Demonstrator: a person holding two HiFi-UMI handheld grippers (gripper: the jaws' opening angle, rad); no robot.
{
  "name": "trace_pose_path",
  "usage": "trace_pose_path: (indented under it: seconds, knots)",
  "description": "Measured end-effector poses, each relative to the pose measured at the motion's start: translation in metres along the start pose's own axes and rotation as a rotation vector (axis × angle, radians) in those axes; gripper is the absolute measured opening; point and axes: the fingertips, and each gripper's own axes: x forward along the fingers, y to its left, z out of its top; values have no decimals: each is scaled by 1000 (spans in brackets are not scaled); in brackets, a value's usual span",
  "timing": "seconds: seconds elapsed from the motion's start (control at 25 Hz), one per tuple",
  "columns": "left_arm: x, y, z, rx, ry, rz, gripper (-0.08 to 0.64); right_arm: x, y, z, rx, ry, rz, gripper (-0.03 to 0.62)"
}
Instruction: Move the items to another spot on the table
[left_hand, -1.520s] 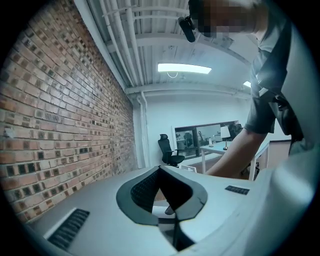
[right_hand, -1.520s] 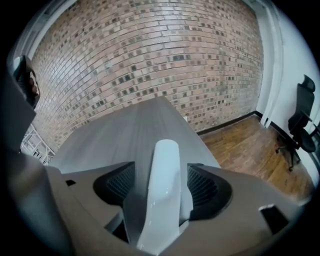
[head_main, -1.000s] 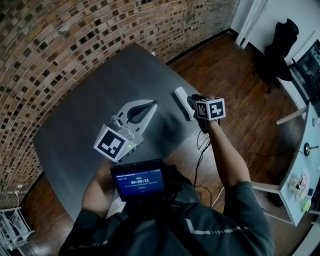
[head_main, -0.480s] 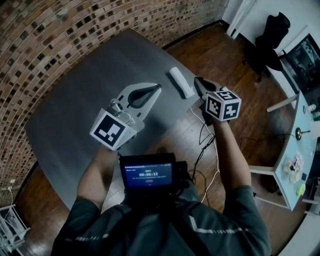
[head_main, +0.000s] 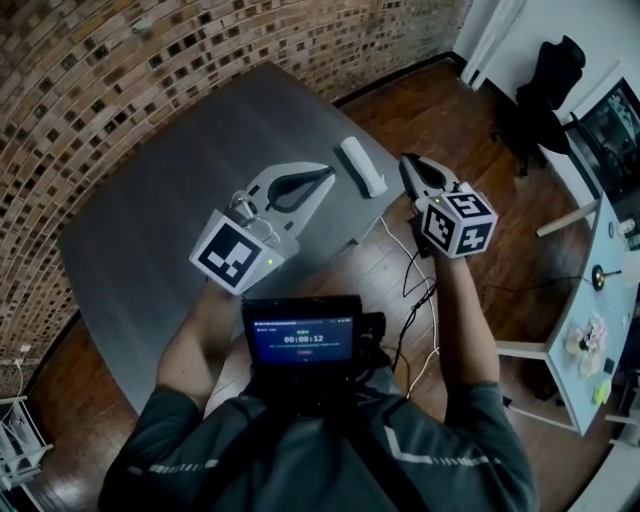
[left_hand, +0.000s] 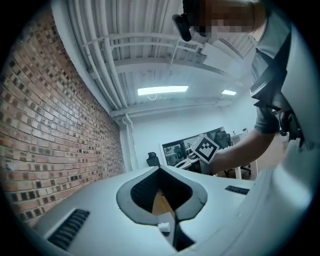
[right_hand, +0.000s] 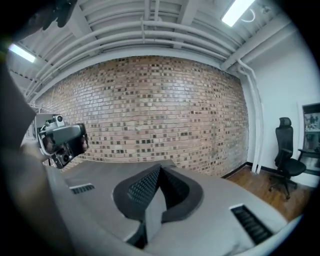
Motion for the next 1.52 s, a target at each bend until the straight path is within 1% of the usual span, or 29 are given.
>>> trace_pose_path:
  seconds: [0.28, 0.56, 0.64, 0.84, 1.12, 1.52]
  knots:
    - [11, -19, 10, 16, 7, 15, 3, -31, -3, 6, -12, -42, 36, 3]
    - [3, -15, 10, -2, 22, 87, 3, -55, -1, 2, 1, -81, 43, 3]
    - [2, -16, 8, 1, 28, 102, 3, -62, -3, -1, 18, -91, 40, 3]
    - [-2, -19, 4, -28, 30, 137, 3, -74, -11, -11, 52, -96, 25, 3]
    - [-1, -21, 0, -31, 37, 148, 3, -81, -16, -13, 44, -97, 12, 3]
    - [3, -21, -1, -29, 35, 144, 3, -77, -15, -15, 38, -93, 19, 3]
